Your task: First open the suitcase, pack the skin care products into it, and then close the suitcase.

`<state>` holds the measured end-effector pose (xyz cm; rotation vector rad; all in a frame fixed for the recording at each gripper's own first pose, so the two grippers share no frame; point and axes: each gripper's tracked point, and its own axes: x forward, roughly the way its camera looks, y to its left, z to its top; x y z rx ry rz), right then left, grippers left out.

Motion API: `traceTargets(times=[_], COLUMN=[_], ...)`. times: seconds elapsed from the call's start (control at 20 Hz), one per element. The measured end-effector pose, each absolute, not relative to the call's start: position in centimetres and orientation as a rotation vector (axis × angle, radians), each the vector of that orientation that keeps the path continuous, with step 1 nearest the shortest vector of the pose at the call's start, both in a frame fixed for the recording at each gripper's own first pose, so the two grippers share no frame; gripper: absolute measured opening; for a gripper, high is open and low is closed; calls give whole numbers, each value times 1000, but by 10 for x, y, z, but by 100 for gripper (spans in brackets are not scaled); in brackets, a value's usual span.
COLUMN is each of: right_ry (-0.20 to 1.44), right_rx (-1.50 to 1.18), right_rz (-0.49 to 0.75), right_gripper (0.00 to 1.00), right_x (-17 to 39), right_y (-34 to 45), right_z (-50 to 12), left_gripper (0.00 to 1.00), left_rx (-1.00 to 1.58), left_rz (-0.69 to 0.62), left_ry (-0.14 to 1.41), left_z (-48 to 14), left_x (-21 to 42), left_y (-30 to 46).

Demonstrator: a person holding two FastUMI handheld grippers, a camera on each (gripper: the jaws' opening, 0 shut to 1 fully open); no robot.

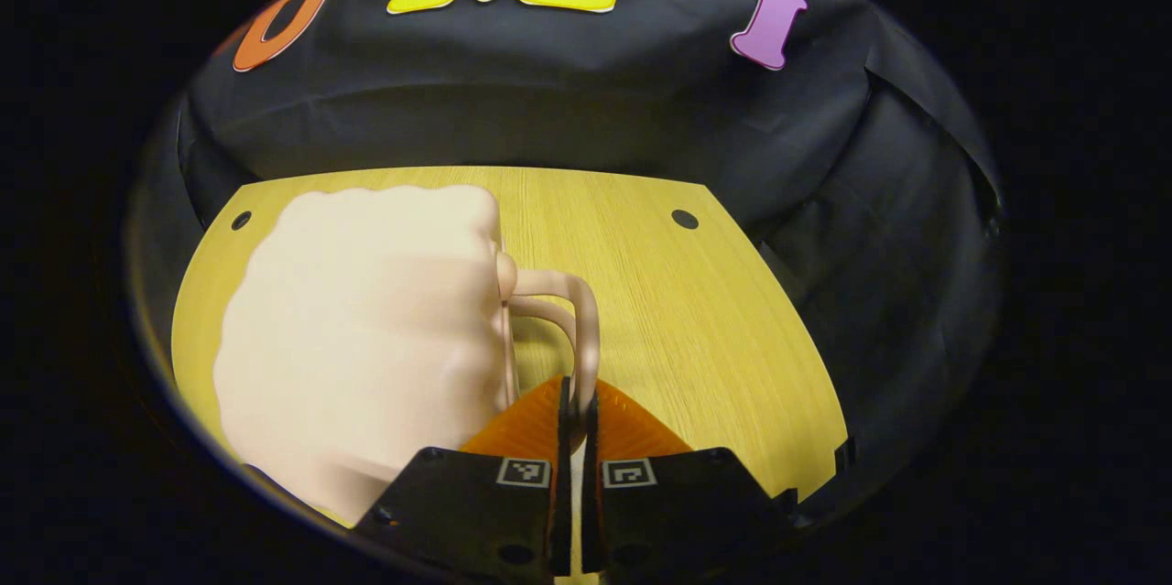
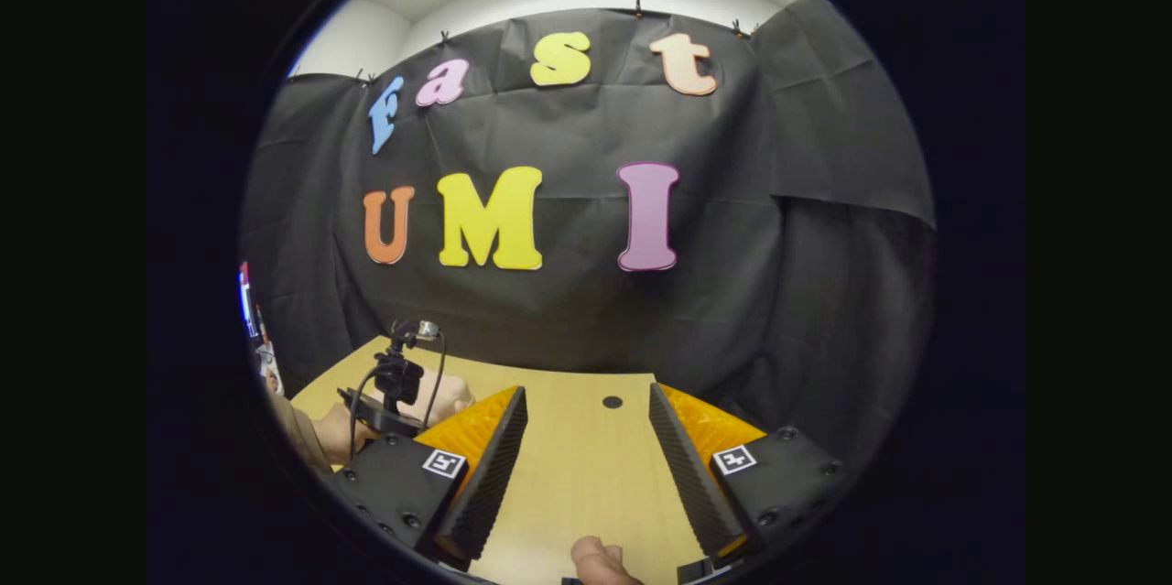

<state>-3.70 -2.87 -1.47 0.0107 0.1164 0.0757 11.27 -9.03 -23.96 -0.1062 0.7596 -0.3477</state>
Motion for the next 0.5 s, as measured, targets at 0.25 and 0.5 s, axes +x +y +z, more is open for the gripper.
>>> traceTargets(times=[0.25, 0.5], right_ry=[113, 120], right_rx=[-1, -9], right_rz=[65, 65], right_gripper=[79, 79], right_x=[-37, -35], right_y=[-17, 10], right_z=[-12, -12], left_gripper=[54, 98], left_rx=[-214, -118], left_rz=[-269, -137], left_ry=[732, 629], left_z=[-224, -169], left_x=[118, 118], left_y=[-88, -36])
